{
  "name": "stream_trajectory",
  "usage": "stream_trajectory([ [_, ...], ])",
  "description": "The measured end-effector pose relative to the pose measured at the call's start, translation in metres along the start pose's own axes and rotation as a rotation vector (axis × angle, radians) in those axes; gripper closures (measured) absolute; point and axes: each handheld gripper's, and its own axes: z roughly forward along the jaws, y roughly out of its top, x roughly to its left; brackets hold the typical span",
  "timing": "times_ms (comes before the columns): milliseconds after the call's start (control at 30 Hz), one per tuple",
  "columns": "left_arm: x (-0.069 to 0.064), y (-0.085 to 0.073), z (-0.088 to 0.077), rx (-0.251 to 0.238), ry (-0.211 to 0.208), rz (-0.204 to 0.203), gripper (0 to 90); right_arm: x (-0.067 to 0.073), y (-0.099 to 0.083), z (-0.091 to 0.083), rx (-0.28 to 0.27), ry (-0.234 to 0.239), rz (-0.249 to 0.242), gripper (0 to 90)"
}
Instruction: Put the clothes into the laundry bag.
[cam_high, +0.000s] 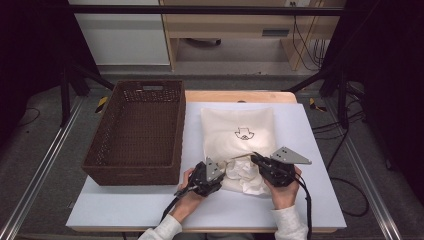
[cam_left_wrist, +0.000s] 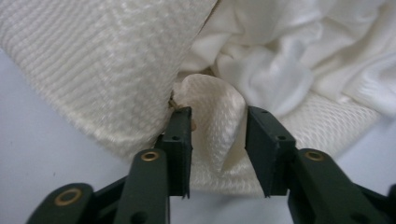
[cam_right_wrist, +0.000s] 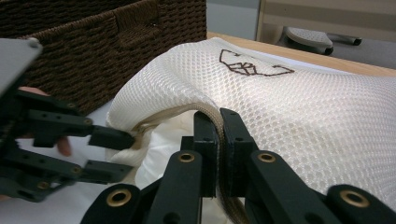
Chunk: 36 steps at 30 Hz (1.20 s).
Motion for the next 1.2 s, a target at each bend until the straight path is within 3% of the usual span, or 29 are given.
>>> stream_trajectory([
  [67,-0.001,0.002,0.003,0.007,0.009,-0.002,62.7,0.000,0.000,0.000,-0.002,0.001,0.000,86.3],
  [100,0.000,0.002,0.008,0.034,0.022,0.007,69.8,0.000,0.000,-0.001,-0.003,0.000,-0.001,85.8],
  [167,0.001,0.000,0.008,0.041,0.016,-0.006,80.2,0.000,0.000,-0.002,-0.005,0.002,-0.003,84.6],
  [267,0.003,-0.004,0.007,0.032,0.005,-0.027,84.7,0.000,0.000,-0.002,-0.006,0.004,-0.002,81.7],
  [333,0.006,-0.007,0.005,0.024,-0.013,-0.057,85.0,0.001,0.001,-0.002,0.001,0.003,0.000,71.5],
  [433,0.006,-0.009,0.005,0.020,-0.017,-0.067,85.0,0.004,0.002,-0.004,-0.001,-0.032,-0.006,54.1],
  [467,0.006,-0.009,0.005,0.020,-0.017,-0.067,85.0,0.004,0.002,-0.004,-0.001,-0.032,-0.006,54.1],
  [500,0.006,-0.010,0.007,0.020,-0.017,-0.071,85.0,0.005,0.002,-0.007,0.004,-0.057,-0.018,40.9],
  [633,0.007,-0.010,0.007,0.024,-0.027,-0.082,84.9,0.010,-0.001,-0.015,0.011,-0.095,-0.031,31.2],
  [767,0.011,-0.011,0.008,0.023,-0.049,-0.114,84.9,0.012,-0.006,-0.028,0.012,-0.088,-0.031,32.8],
  [967,0.009,-0.011,0.008,0.027,-0.037,-0.098,84.8,0.017,-0.023,-0.045,0.034,-0.073,-0.004,39.3],
  [1067,0.009,-0.011,0.008,0.029,-0.034,-0.098,84.9,0.017,-0.031,-0.043,0.055,-0.053,0.010,42.4],
  [1133,0.009,-0.011,0.008,0.029,-0.033,-0.096,84.9,0.013,-0.044,-0.024,0.129,-0.039,0.063,43.2],
  [1200,0.008,-0.011,0.008,0.030,-0.031,-0.092,85.0,0.012,-0.047,-0.017,0.148,-0.035,0.064,43.8],
])
